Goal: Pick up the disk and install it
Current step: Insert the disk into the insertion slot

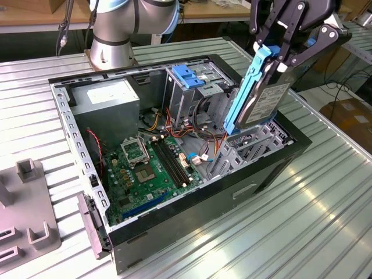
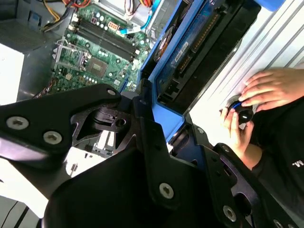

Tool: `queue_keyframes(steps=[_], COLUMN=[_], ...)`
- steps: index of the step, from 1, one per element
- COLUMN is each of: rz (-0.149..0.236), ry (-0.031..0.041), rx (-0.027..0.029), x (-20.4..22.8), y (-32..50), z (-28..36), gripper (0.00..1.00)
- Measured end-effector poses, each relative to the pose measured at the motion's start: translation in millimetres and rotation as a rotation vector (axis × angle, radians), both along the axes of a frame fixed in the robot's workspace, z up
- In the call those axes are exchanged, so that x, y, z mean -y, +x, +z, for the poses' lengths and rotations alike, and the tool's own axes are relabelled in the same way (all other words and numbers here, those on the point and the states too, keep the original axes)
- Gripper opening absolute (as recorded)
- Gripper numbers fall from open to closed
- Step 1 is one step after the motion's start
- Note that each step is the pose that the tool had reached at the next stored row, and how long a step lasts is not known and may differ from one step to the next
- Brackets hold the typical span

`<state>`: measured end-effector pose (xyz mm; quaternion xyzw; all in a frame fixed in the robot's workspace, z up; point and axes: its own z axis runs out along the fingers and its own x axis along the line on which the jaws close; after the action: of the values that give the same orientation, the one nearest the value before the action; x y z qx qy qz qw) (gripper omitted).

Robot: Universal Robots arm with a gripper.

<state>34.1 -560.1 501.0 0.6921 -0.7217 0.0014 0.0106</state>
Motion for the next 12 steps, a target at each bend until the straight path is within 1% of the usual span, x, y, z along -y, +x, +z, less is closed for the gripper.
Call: queue_keyframes(steps=[1, 3, 6, 7, 9, 10, 11, 12], rz=[0.0, 0.0, 0.0, 0.0, 0.001, 0.002, 0.01, 0.015], ry=[0.0001, -0.0002, 0.0001, 0.0001, -0.0001, 0.0001, 0.0, 0.0002], rx=[0.0001, 0.0002, 0.0002, 0.0004, 0.0052, 0.0092, 0.0155, 0.0161], x=[-0.4, -1.3, -1.5, -1.6, -1.6, -1.6, -1.6, -1.6], y=[4.2, 17.3, 25.5, 26.2, 26.5, 26.4, 26.4, 26.4], z=[-0.5, -2.3, -4.0, -5.0, -7.5, -8.2, -9.5, -10.6], gripper=[0.37, 0.37, 0.37, 0.37, 0.37, 0.37, 0.37, 0.37])
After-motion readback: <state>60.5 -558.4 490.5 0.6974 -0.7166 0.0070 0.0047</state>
